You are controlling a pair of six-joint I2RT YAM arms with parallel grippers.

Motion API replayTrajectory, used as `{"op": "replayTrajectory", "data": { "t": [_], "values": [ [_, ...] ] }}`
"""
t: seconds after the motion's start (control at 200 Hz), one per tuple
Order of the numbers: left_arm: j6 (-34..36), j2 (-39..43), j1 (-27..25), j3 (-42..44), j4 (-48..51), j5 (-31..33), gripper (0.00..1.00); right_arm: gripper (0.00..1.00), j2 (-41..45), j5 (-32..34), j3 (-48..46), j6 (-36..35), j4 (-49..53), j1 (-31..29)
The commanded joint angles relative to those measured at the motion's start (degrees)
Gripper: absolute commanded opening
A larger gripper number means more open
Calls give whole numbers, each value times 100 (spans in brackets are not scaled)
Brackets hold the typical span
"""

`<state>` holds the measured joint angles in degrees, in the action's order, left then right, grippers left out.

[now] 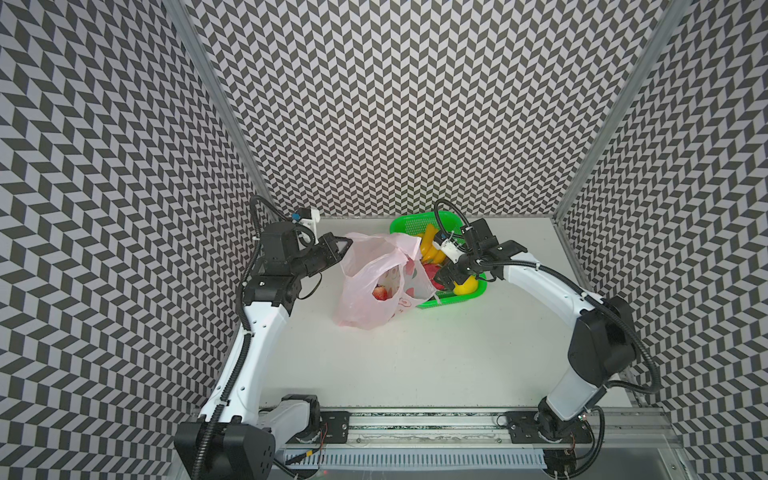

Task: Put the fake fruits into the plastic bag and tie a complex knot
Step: 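Withdraw the right gripper from the bag toward the basket, then lower the right gripper into the basket and grasp the red dragon fruit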

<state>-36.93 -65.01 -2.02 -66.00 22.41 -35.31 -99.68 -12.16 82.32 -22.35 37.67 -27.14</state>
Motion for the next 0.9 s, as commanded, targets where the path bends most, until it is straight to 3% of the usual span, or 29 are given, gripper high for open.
{"op": "replayTrajectory", "data": {
  "t": [0.0, 0.335, 0.896],
  "values": [
    [107, 128, 68, 52, 101, -129, 0, 99, -202, -15, 227, -843, 229, 21],
    [168, 147, 158, 44, 176, -213, 0, 99, -963, 50, 852, -1482, 348, 7],
    [177, 147, 176, 74, 184, -231, 0, 99, -1672, -90, 1226, -1639, 361, -202]
  ]
}}
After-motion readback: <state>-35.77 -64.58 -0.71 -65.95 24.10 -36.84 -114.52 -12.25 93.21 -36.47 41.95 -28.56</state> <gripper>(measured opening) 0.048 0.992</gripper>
